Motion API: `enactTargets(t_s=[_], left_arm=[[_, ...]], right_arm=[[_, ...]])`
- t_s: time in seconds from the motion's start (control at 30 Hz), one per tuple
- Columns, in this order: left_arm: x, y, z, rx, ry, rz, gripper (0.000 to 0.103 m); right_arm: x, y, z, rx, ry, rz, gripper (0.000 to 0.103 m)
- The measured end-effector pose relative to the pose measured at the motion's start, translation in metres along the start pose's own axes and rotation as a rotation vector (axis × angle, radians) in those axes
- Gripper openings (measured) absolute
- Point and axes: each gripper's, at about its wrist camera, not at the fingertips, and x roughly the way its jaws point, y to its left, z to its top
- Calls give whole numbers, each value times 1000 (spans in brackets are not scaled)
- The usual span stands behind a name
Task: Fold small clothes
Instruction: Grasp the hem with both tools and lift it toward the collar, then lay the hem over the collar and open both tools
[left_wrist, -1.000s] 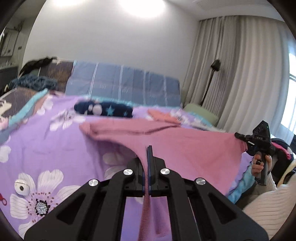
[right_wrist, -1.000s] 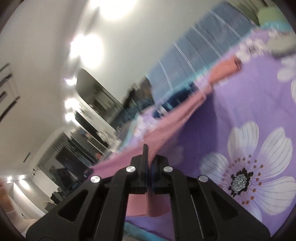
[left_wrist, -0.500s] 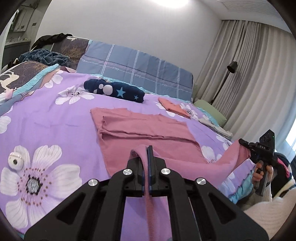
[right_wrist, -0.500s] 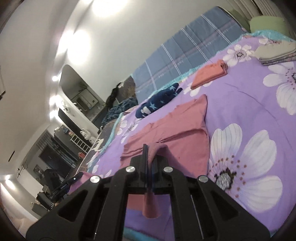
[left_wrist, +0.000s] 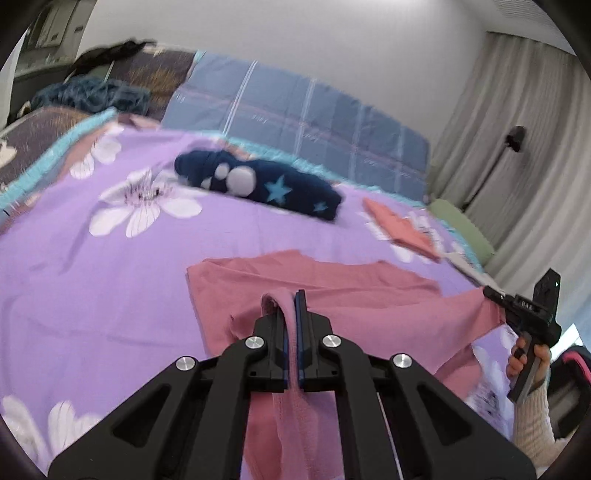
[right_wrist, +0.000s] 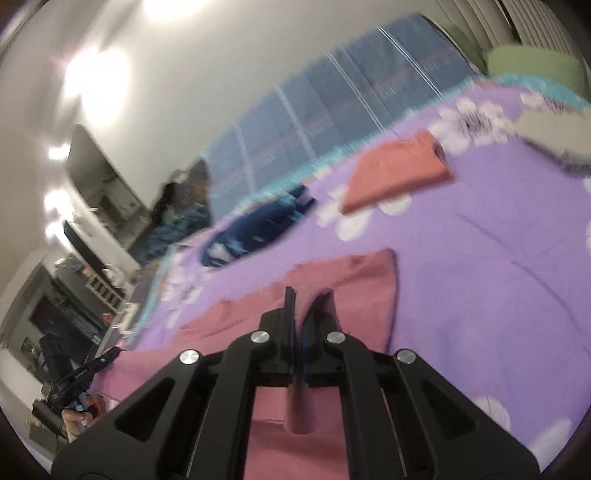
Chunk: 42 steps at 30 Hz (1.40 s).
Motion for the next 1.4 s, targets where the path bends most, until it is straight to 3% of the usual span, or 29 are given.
enactTargets(t_s=[0.1,0.2,0.3,0.37,0.43,0.5,0.63,0.7,0.73,0.83,0.97,1.1,1.17,1.2,1.23,1.27,1.4], left_arm=[[46,19,-5,-53,80,39,3],[72,32,-19,-82,132,74,3],[68,39,-22,-93,109,42,4],[59,41,-21,-106,105,27,10],[51,40,-21,-108,95,24,25],[35,37,-25,-92,84,9,26],[20,30,-40,-61,129,-3,26],[18,28,-50,-52,167,0,19],[18,28,-52,-53,176,-8,8],[21,26,-52,-56,182,-28,3],[21,17,-23,-61,128,-86,1],[32,12,29,-74,39,-58,3],[50,18,48,-101,17,28,7],[57,20,53,-102,19,50,20],[64,23,55,-105,16,81,43],[70,25,54,-101,10,137,50],[87,32,41,-50,69,177,55]], right_arm=[[54,-29,-5,67,100,-48,3],[74,-46,-15,102,139,-59,4],[75,-49,-17,101,153,-32,6],[70,-46,-17,95,161,-21,8],[64,-43,-17,78,169,-16,14],[55,-40,-20,55,186,-14,17],[37,-36,-28,12,217,-22,17],[29,-36,-32,-5,236,-18,15],[26,-35,-34,-13,241,-18,9],[24,-30,-33,-34,247,-12,5],[27,-22,-9,12,210,89,4],[46,-23,35,73,143,108,5],[69,-31,54,117,137,42,15],[77,-37,59,147,131,-12,27],[83,-41,60,167,138,-34,33],[86,-43,60,173,146,-27,33],[87,-43,51,96,167,-37,33]])
